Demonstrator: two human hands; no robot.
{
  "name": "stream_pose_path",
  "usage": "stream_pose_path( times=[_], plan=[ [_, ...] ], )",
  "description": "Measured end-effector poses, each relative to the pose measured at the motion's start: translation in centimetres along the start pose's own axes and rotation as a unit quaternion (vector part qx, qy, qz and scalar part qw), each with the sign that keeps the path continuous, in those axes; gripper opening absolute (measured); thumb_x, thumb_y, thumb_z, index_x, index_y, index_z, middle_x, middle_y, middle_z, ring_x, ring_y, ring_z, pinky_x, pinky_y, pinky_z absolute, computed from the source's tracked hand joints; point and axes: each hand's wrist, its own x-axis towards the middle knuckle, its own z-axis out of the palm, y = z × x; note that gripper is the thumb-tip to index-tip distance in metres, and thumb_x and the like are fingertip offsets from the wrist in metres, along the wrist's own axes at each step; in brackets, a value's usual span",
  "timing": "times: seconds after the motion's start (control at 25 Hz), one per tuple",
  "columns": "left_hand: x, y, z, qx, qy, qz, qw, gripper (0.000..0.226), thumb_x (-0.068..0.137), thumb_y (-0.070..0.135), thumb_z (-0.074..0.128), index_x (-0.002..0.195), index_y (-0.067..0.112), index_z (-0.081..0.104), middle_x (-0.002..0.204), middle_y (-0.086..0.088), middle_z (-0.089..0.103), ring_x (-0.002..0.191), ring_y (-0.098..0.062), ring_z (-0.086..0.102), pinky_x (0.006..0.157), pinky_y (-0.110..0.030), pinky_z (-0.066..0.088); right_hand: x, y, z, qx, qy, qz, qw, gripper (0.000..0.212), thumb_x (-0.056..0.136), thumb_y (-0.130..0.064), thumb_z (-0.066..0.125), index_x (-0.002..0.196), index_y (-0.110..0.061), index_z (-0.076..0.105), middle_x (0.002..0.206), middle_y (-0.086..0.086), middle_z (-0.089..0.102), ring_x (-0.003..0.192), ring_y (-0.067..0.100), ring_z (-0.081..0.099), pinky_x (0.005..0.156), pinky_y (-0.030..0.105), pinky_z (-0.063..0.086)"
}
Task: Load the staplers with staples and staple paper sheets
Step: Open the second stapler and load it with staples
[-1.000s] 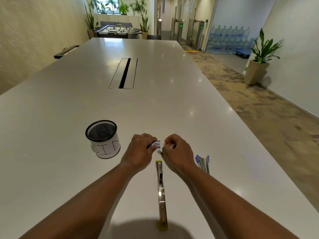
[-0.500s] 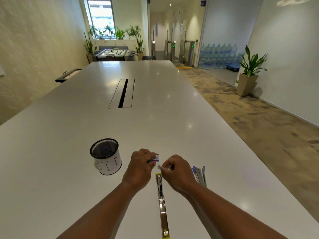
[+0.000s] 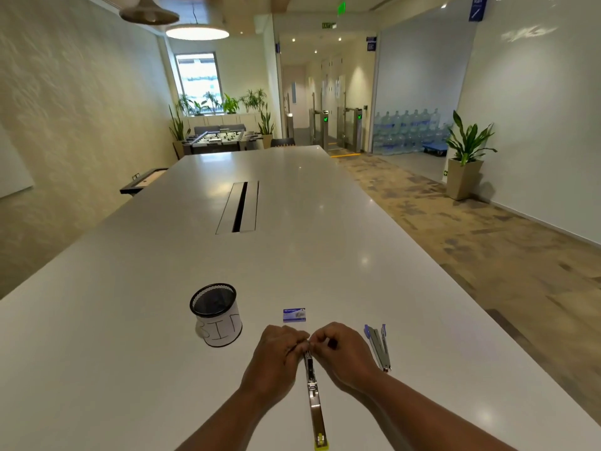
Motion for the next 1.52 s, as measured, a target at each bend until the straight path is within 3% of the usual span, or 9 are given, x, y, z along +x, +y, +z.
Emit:
stream_pose_path(
  times=[0.08,0.24,0.32,0.4,0.56,0.72,1.0,1.16,1.52],
  plan=[
    [-0.5,0.5,-0.1,-0.008,0.016,-0.015,1.0,0.016,0.098,0.032,0.057,0.099,0.036,0.073,0.092,0.022,0.068,0.095,-0.002,0.055,0.083,-0.017,0.041,-0.5,-0.2,-0.1,0.024,0.007,0.0,1.0,0.006,0.087,-0.037,0.069,0.083,-0.042,0.067,0.091,-0.013,0.069,0.088,0.005,0.064,0.081,0.031,0.053],
    [-1.8,1.4,-0.3,0.002,0.04,-0.024,0.999,0.014,0.1,0.03,0.058,0.1,0.034,0.072,0.092,0.02,0.068,0.088,-0.001,0.056,0.078,-0.015,0.042,-2.0,-0.4,-0.1,0.054,0.036,0.025,0.998,0.01,0.089,-0.024,0.063,0.091,-0.033,0.065,0.094,-0.015,0.067,0.091,0.005,0.063,0.087,0.034,0.055],
    [-2.5,2.0,-0.5,0.007,0.035,-0.011,0.999,0.015,0.1,0.028,0.057,0.102,0.03,0.072,0.094,0.018,0.066,0.087,-0.001,0.057,0.078,-0.013,0.043,-3.2,-0.8,-0.1,0.042,0.037,0.02,0.998,0.005,0.083,-0.035,0.06,0.084,-0.031,0.063,0.084,-0.009,0.066,0.079,0.01,0.062,0.076,0.037,0.055],
    [-2.8,2.5,-0.9,-0.009,0.039,-0.012,0.999,0.013,0.098,0.022,0.057,0.098,0.025,0.07,0.096,0.015,0.064,0.09,-0.003,0.059,0.08,-0.016,0.047,-4.4,-1.1,0.0,0.012,0.039,0.008,0.999,0.02,0.075,-0.051,0.06,0.079,-0.03,0.061,0.077,-0.007,0.064,0.072,0.012,0.057,0.069,0.034,0.052],
    [-3.4,3.7,-1.5,-0.07,0.037,-0.058,0.995,0.015,0.094,0.013,0.062,0.095,0.021,0.074,0.098,0.017,0.067,0.095,-0.003,0.065,0.083,-0.017,0.053,-5.7,-1.5,0.2,-0.087,0.019,-0.018,0.996,0.028,0.072,-0.06,0.061,0.082,-0.034,0.058,0.08,-0.013,0.059,0.081,0.006,0.052,0.081,0.028,0.042],
    [-3.4,4.3,-2.0,-0.13,0.023,-0.135,0.982,0.017,0.09,0.008,0.069,0.087,0.023,0.075,0.095,0.022,0.072,0.095,0.007,0.068,0.082,-0.016,0.057,-5.9,-1.5,0.1,-0.102,0.017,-0.027,0.994,0.03,0.074,-0.061,0.06,0.082,-0.033,0.06,0.082,-0.016,0.059,0.085,0.004,0.051,0.084,0.029,0.04],
    [-2.4,3.9,-2.5,-0.12,0.023,-0.211,0.97,0.017,0.081,0.005,0.072,0.072,0.018,0.065,0.08,0.004,0.072,0.08,-0.011,0.07,0.07,-0.029,0.058,-5.8,-1.5,0.1,-0.105,0.021,-0.029,0.994,0.035,0.075,-0.063,0.059,0.092,-0.033,0.063,0.088,-0.015,0.062,0.089,0.005,0.052,0.086,0.032,0.042],
    [-0.2,3.5,-3.7,-0.122,-0.04,-0.224,0.966,0.015,0.078,0.013,0.084,0.078,0.024,0.074,0.076,0.009,0.075,0.07,0.005,0.068,0.064,-0.01,0.049,-5.8,-1.4,0.2,-0.108,0.026,-0.034,0.993,0.035,0.077,-0.063,0.059,0.095,-0.034,0.063,0.089,-0.015,0.062,0.09,0.005,0.051,0.085,0.032,0.042],
    [2.3,3.4,-4.6,-0.109,-0.12,-0.23,0.96,0.009,0.085,0.015,0.079,0.085,0.024,0.081,0.088,0.008,0.077,0.084,-0.005,0.07,0.072,-0.018,0.049,-5.5,-1.0,0.4,-0.094,0.025,-0.021,0.995,0.039,0.076,-0.066,0.061,0.096,-0.034,0.068,0.092,-0.014,0.067,0.091,0.006,0.055,0.087,0.034,0.045]
  ],
)
